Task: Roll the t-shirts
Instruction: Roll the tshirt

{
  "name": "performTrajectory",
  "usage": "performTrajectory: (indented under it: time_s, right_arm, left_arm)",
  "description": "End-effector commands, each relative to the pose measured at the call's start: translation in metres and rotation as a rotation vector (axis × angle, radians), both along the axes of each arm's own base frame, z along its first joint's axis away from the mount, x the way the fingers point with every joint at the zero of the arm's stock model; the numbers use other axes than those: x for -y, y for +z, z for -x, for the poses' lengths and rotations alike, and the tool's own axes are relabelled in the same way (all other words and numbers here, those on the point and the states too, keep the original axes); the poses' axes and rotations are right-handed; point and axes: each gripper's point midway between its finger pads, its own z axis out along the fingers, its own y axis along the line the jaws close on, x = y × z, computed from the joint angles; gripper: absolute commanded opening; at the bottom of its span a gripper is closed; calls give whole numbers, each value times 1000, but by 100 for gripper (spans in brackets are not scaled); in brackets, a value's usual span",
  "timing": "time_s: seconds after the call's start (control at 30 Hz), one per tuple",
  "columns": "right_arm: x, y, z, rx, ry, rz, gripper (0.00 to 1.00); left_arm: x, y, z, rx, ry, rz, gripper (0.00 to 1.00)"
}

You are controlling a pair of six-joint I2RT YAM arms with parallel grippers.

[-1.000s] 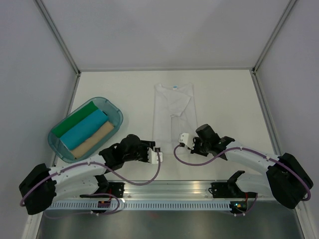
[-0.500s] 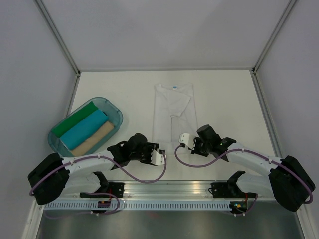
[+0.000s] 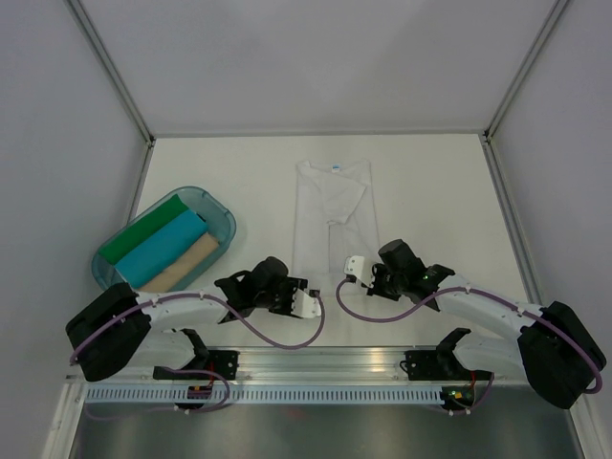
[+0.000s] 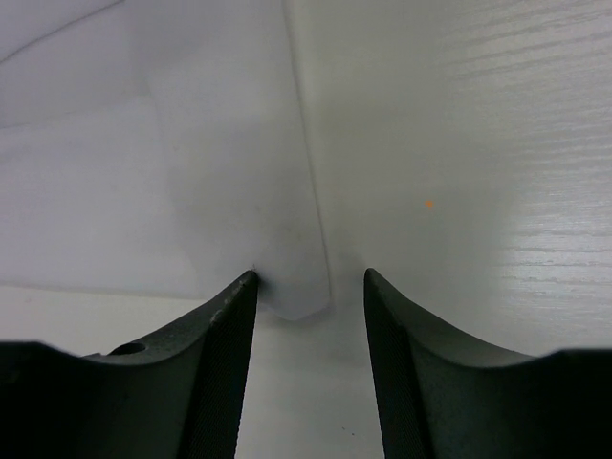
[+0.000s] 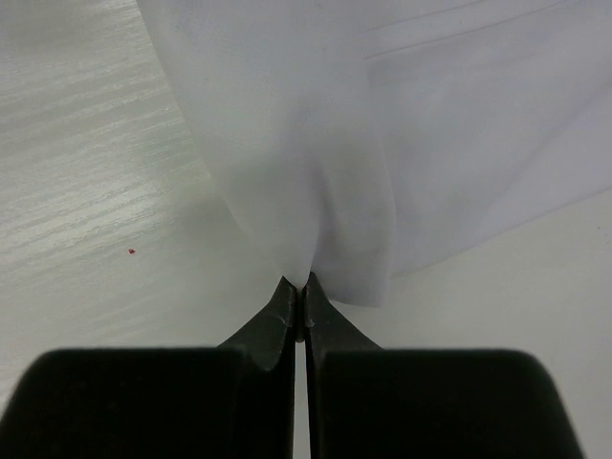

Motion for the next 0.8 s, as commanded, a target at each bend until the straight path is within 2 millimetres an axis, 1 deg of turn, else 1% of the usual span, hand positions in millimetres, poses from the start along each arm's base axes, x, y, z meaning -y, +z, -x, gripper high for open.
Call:
performTrajectory:
  time_s: [0.0, 0.07, 0.17, 0.27, 0.33, 0.37, 0.4, 0.43, 0.47, 0.5, 0.53, 0.57, 0.6, 0.63, 0.7, 0.73, 0.77]
  right_arm:
    - [-5, 3, 2, 2, 20, -27, 0]
    - [-5, 3, 3, 1, 22, -27, 0]
    - [-6, 3, 3, 3, 27, -30, 0]
    - [-6, 5, 3, 2, 22, -34, 0]
    - [-6, 5, 4, -7, 25, -34, 0]
    - [-7, 7, 6, -21, 31, -34, 0]
    - [-8, 7, 8, -37, 26, -33, 0]
    - [-4, 6, 15, -77, 27, -13, 0]
    - [-9, 14, 15, -91, 39, -28, 0]
    - [-10, 15, 20, -121, 45, -27, 0]
    - [-10, 16, 24, -150, 54, -25, 1]
    - [-11, 17, 35, -195, 78, -33, 0]
    - [-11, 19, 37, -205, 80, -37, 0]
    - [-7, 18, 43, -230, 75, -26, 0]
    - [-6, 21, 50, -247, 85, -26, 0]
    - [-2, 22, 56, -266, 111, -14, 0]
    - [-3, 25, 59, -272, 133, -17, 0]
  left_arm:
    - [4, -1, -13, 28, 37, -21, 53]
    - [5, 1, -20, 53, 56, -19, 52]
    - [4, -4, -20, 46, 57, -31, 49]
    - [5, -7, -17, 25, 54, -31, 36]
    - [6, -11, -15, 6, 55, -34, 31]
    - [7, -10, -16, 3, 58, -31, 21]
    - [7, -12, -16, -8, 67, -36, 14]
    - [11, -8, -18, -12, 69, -31, 8]
    - [11, -6, -18, -20, 75, -32, 3]
    - [3, -11, -13, -69, 93, -69, 2]
    - [8, -2, -13, -92, 87, -49, 2]
    - [6, 2, -10, -133, 95, -46, 2]
    - [-4, 1, 1, -245, 111, -54, 2]
    - [-2, 11, 1, -286, 113, -37, 2]
    - [-3, 25, 9, -375, 88, 7, 2]
    - [-12, 23, 22, -443, 79, -27, 2]
    - [-13, 26, 28, -470, 62, -26, 2]
